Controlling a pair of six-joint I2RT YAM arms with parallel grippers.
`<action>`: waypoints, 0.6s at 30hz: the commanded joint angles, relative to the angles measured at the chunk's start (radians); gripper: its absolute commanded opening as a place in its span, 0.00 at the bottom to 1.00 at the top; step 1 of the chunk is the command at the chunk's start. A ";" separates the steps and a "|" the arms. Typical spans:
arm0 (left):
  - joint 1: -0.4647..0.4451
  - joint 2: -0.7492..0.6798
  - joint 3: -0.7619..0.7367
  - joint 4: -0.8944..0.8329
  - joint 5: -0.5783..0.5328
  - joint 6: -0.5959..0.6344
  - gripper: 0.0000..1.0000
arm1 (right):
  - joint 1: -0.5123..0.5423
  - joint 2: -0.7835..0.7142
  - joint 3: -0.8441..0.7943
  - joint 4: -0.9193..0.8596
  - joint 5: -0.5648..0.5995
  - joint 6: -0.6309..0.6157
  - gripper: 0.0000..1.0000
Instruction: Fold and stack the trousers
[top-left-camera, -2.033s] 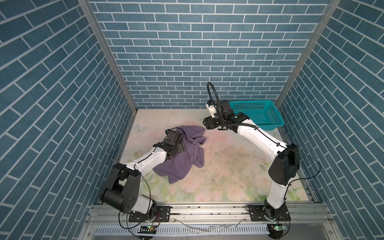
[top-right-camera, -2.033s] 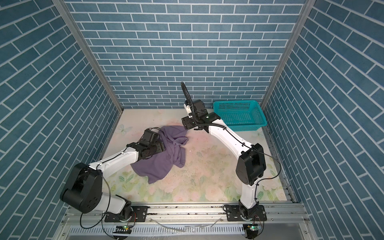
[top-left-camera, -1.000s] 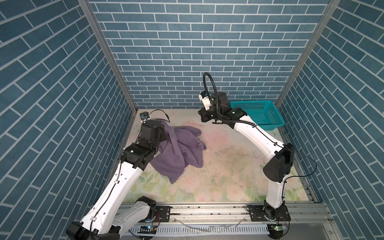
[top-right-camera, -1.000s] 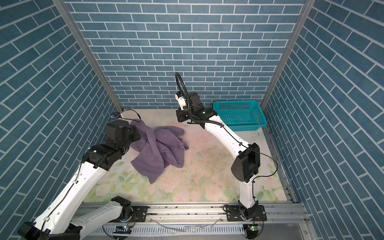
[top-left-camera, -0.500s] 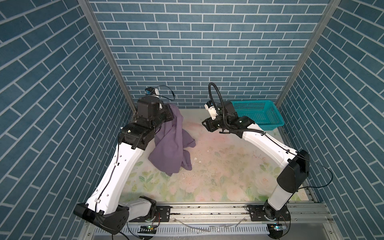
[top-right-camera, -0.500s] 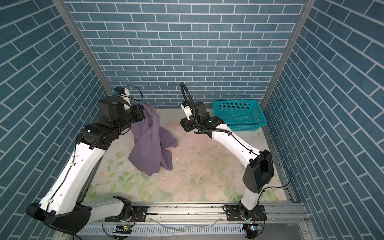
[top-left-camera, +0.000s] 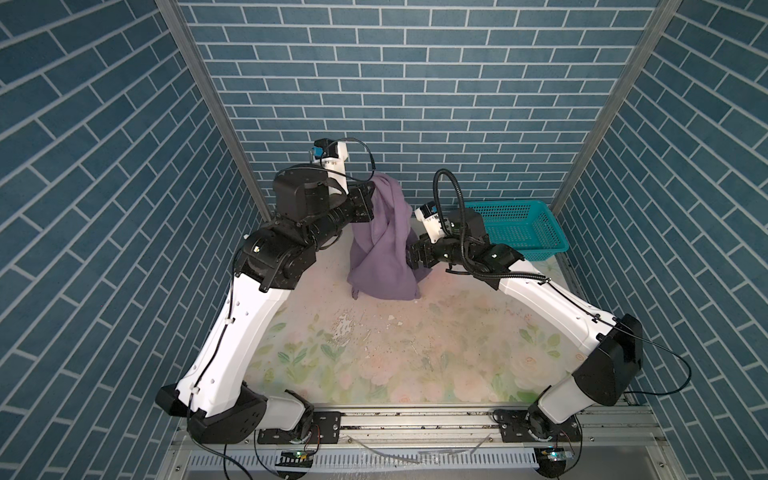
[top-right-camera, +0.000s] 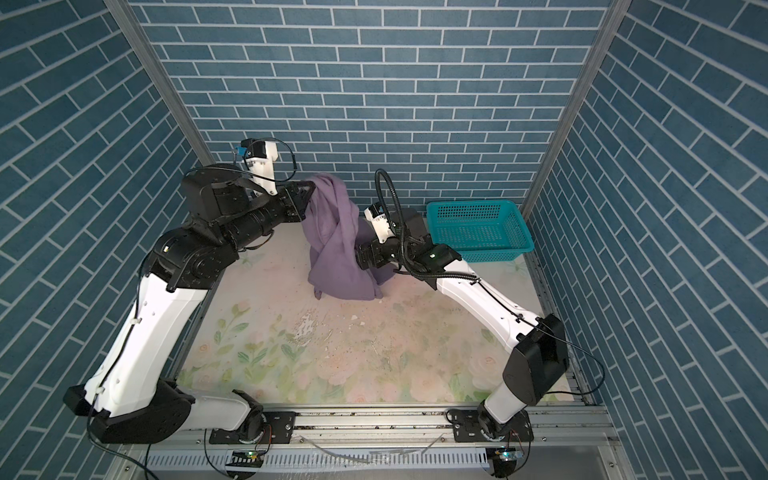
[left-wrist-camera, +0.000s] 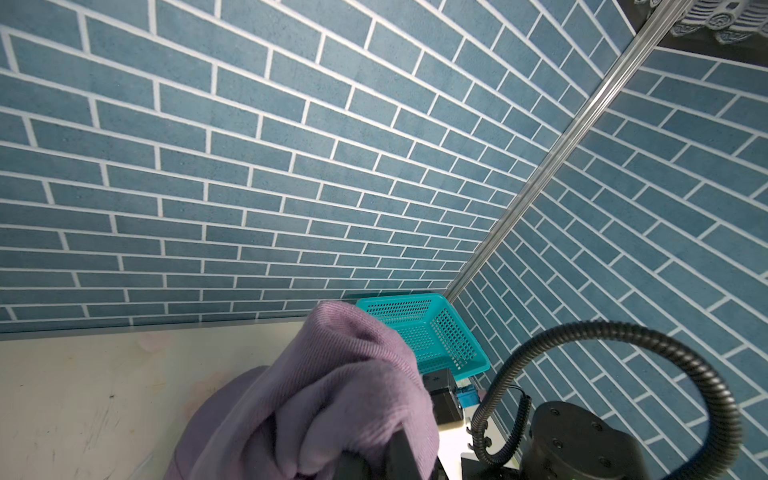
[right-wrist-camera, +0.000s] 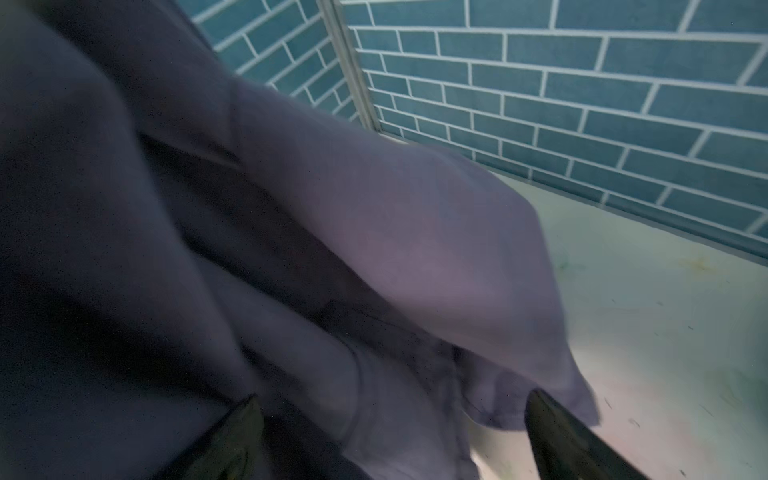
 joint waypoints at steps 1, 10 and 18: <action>-0.022 0.007 0.008 0.075 -0.026 0.006 0.00 | 0.000 -0.017 0.004 0.191 -0.130 0.101 0.99; -0.075 0.054 -0.160 0.150 0.106 -0.099 0.08 | -0.083 0.084 0.021 0.380 -0.139 0.266 0.37; -0.074 0.078 -0.403 0.313 0.314 -0.174 0.68 | -0.306 -0.065 -0.255 0.433 -0.072 0.383 0.00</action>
